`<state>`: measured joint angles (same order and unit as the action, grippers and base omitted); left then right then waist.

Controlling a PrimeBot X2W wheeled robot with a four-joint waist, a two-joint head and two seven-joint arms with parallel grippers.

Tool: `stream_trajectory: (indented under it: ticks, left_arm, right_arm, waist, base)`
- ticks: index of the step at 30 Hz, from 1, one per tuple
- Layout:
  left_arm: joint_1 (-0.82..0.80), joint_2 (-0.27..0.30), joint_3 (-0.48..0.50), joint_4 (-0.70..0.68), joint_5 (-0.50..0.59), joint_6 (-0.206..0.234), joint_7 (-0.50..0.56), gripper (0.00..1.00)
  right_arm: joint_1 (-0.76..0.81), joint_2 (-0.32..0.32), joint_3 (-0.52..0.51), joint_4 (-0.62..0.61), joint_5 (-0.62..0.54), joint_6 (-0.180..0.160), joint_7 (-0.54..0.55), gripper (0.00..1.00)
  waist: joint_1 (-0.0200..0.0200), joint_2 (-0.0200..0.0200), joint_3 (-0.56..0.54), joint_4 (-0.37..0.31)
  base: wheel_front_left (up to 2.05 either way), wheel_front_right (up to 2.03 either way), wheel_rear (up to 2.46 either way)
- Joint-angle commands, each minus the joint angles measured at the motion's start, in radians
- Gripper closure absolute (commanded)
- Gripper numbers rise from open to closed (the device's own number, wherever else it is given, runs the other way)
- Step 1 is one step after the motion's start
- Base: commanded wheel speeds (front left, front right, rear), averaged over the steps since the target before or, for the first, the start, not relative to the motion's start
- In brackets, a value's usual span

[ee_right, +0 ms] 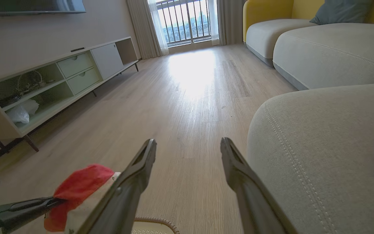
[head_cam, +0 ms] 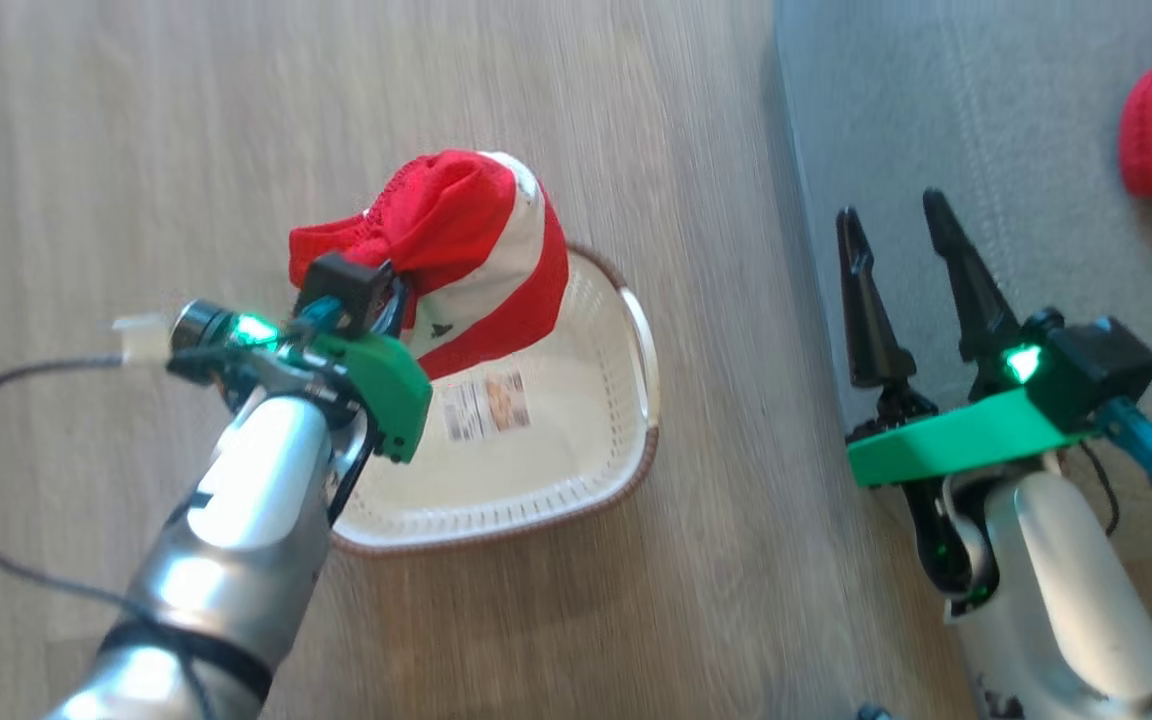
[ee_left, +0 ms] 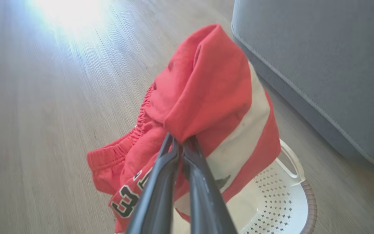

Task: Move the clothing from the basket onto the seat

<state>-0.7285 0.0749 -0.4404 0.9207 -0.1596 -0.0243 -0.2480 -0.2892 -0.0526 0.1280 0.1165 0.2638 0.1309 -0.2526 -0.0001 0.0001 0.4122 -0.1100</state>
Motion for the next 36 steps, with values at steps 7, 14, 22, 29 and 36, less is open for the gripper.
stream_trajectory:
  ticks: [7, 14, 22, 29, 36]
  left_arm:
    - [0.113, 0.068, 0.117, -0.290, 0.001, 0.037, -0.014, 1.00]
    - [0.217, 0.068, 0.221, -0.552, 0.019, 0.063, -0.014, 1.00]
    - [0.295, 0.028, 0.308, -0.782, 0.030, 0.066, -0.014, 1.00]
    - [0.330, -0.006, 0.342, -0.988, 0.047, 0.045, -0.014, 1.00]
    - [0.359, -0.021, 0.284, -1.063, 0.057, 0.017, -0.014, 1.00]
  right_arm:
    - [0.051, 0.002, 0.012, -0.012, -0.001, 0.000, -0.009, 0.00]
    - [0.085, 0.002, 0.012, -0.002, 0.008, 0.000, -0.009, 0.00]
    - [0.118, 0.002, 0.018, 0.008, 0.007, 0.000, -0.009, 0.00]
    - [0.147, 0.002, 0.016, 0.003, 0.012, 0.000, -0.009, 0.00]
    - [0.175, 0.002, 0.008, -0.009, 0.016, 0.000, -0.009, 0.00]
  waist:
    - [0.0001, -0.0001, -0.143, 0.017]
    - [0.0001, -0.0001, -0.217, 0.008]
    - [0.0001, -0.0001, -0.286, 0.001]
    - [0.0001, -0.0001, -0.326, -0.004]
    - [0.0001, -0.0001, -0.342, 0.001]
  base:
    - [0.00, 0.00, 0.00]
    - [0.00, 0.00, 0.00]
    - [0.00, 0.00, 0.00]
    - [0.00, 0.00, 0.00]
    - [0.00, 0.00, 0.00]
